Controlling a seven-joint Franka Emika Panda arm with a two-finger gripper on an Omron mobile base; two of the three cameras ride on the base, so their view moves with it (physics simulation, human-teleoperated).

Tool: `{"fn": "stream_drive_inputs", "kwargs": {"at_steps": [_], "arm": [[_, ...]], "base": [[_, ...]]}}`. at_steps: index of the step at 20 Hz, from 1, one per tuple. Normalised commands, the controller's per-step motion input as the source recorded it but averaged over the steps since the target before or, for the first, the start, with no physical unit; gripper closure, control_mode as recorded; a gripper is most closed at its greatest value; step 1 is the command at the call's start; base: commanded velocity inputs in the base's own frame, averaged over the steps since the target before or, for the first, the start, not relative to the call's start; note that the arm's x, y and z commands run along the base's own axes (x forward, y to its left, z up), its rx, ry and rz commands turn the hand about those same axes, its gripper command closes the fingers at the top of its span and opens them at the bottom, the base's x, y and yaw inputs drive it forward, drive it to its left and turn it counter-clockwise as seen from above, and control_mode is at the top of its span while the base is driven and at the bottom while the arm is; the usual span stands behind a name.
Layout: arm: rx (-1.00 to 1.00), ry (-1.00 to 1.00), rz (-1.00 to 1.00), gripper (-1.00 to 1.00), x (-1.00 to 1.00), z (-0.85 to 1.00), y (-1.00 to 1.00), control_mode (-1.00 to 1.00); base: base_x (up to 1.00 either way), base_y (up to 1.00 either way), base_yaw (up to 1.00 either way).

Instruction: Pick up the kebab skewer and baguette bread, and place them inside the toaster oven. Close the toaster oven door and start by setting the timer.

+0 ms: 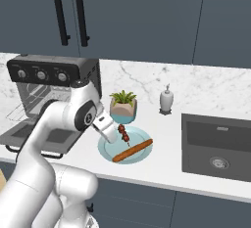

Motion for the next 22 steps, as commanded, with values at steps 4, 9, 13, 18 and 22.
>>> {"fn": "stream_drive_inputs", "kwargs": {"at_steps": [4, 9, 13, 18, 22], "arm": [[0.0, 0.01, 0.0, -1.0, 0.06, -0.38, -0.72, -1.0], [0.0, 0.0, 0.0, -1.0, 0.4, -0.42, -0.05, -1.0], [0.0, 0.01, 0.0, -1.0, 0.44, -0.41, 0.0, -1.0], [0.0, 0.07, 0.0, -1.0, 0.16, -0.44, -0.07, -1.0], [0.0, 0.06, 0.0, -1.0, 0.17, -0.43, -0.13, -1.0]], "base": [[0.0, 0.0, 0.0], [0.0, 0.0, 0.0], [0.0, 0.0, 0.0], [0.0, 0.0, 0.0], [0.0, 0.0, 0.0]]}}
